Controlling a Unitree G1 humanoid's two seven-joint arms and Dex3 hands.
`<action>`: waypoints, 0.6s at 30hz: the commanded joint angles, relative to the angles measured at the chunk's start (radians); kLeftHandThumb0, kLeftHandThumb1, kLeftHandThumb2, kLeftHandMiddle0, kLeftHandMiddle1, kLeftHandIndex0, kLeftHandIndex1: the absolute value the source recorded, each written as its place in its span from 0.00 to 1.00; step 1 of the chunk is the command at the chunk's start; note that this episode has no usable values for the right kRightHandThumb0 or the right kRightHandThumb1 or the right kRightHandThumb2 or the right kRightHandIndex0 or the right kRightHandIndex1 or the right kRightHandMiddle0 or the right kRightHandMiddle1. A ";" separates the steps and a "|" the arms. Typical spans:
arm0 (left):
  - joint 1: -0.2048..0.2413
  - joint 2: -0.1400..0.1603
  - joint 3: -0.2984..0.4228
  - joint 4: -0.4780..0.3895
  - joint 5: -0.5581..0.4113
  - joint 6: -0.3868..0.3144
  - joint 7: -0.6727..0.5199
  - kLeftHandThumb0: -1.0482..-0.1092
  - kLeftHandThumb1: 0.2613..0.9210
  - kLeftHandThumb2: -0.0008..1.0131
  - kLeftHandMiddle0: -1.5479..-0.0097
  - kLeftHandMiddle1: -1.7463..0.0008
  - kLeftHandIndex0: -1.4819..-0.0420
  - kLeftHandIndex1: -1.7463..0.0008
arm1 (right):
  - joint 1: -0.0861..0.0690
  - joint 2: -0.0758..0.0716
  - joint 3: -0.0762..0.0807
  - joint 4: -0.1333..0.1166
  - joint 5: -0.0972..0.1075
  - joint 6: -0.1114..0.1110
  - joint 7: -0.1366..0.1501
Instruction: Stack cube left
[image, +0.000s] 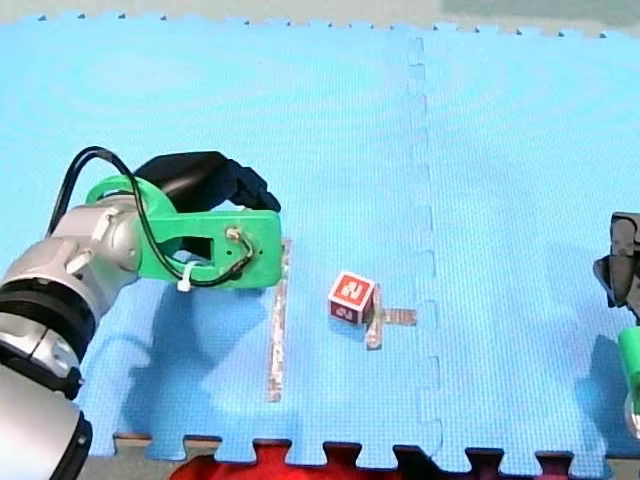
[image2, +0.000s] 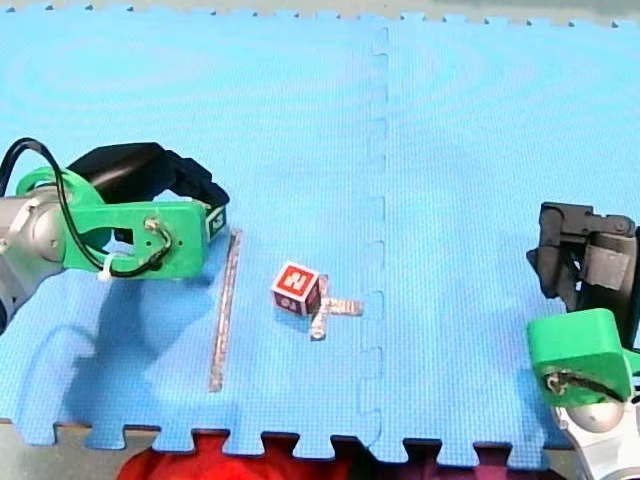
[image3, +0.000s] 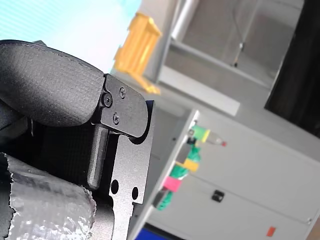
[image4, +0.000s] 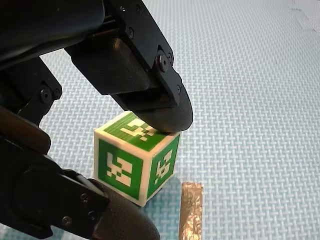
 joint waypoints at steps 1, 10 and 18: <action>0.017 0.002 -0.001 0.001 0.001 0.018 -0.025 0.38 0.73 0.00 0.32 0.00 0.33 0.98 | -0.002 -0.007 -0.002 0.002 0.000 -0.008 -0.005; 0.032 -0.005 0.043 0.019 -0.070 0.049 -0.124 0.45 0.73 0.00 0.31 0.00 0.25 0.97 | -0.001 -0.008 -0.003 -0.003 0.001 -0.008 -0.002; -0.045 0.012 0.047 0.065 -0.133 0.143 -0.549 0.44 0.74 0.00 0.31 0.00 0.22 0.97 | -0.013 -0.010 -0.005 0.005 0.006 -0.003 0.004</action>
